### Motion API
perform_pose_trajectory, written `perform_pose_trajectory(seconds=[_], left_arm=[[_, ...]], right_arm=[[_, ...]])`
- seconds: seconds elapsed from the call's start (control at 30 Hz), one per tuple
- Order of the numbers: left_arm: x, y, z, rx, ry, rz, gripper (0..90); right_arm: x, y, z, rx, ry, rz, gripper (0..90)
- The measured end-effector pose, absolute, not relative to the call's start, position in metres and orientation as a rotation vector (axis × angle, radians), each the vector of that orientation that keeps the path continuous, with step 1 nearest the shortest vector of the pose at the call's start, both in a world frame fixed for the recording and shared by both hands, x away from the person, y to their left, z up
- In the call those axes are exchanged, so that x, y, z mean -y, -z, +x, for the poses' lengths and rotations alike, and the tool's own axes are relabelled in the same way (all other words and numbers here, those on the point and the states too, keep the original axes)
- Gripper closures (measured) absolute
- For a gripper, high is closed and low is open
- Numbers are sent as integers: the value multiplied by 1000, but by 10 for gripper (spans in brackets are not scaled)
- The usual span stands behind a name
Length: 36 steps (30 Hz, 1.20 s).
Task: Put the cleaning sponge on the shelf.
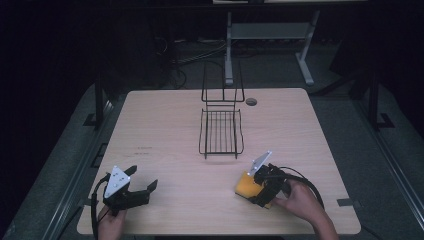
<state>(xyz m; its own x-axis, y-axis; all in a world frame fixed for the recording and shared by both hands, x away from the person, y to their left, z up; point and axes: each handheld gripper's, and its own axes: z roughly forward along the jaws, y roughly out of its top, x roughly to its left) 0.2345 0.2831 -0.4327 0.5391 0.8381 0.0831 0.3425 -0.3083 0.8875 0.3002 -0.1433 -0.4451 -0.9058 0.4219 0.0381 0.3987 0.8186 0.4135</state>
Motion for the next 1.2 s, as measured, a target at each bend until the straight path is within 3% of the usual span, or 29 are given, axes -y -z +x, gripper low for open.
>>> perform_pose_trajectory(seconds=[1.2], left_arm=[[-285, 433, 234, -969, -695, 1880, 141]], right_arm=[[141, 442, 305, -2960, -675, 560, 221]])
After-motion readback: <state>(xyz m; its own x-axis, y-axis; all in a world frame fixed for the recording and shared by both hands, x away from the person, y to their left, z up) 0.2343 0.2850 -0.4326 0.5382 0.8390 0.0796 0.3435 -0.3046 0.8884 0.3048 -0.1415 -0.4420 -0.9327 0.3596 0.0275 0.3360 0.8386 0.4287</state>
